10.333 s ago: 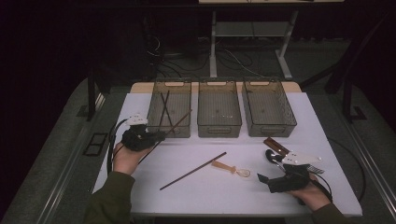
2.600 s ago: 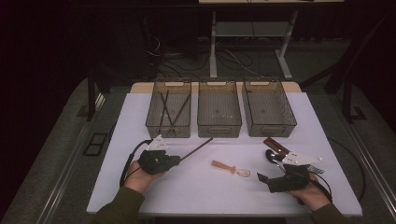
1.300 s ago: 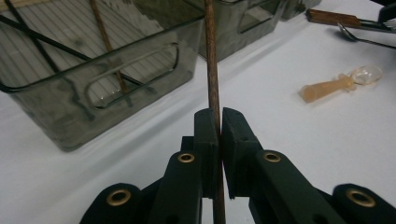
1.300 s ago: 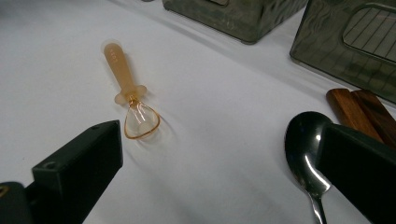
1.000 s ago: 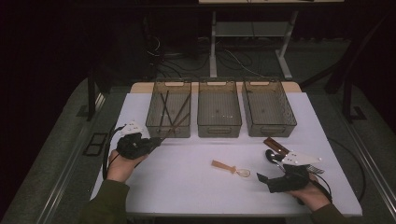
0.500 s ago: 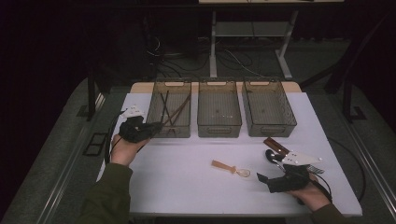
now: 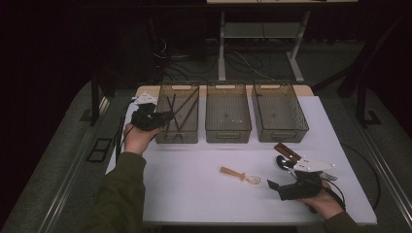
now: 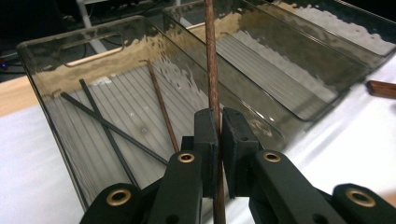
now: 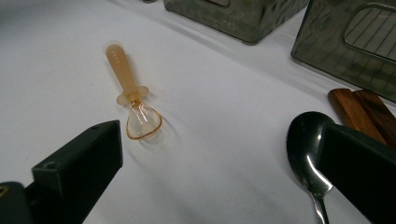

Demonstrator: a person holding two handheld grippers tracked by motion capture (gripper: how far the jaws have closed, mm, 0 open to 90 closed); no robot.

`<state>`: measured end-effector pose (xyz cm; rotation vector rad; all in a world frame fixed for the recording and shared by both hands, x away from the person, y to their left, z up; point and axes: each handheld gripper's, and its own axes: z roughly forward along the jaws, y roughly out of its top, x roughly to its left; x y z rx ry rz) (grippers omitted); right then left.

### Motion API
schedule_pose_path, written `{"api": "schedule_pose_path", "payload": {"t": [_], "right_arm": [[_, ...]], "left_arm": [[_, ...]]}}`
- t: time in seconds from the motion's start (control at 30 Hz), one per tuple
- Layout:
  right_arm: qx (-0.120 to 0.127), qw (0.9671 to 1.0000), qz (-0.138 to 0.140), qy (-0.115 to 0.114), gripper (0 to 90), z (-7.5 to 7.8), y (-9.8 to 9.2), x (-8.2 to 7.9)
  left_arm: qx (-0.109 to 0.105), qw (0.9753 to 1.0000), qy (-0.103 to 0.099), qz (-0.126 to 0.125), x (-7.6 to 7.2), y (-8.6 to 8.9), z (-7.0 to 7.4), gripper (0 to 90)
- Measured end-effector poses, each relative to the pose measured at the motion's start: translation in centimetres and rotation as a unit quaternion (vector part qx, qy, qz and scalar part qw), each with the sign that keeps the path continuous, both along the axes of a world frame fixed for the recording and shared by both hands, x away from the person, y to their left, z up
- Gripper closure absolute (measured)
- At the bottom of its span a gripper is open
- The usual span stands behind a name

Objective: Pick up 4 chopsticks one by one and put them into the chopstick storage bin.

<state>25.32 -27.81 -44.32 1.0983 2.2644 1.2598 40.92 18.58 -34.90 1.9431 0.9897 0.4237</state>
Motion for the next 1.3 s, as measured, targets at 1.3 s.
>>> {"api": "schedule_pose_path", "payload": {"t": [1.3], "right_arm": [[0.010,0.9999,-0.003,0.002,0.4,0.2,-0.2,-0.2]], "left_arm": [[0.051,0.9935,0.052,0.088,6.9,-3.0,-3.4,80.8]]}}
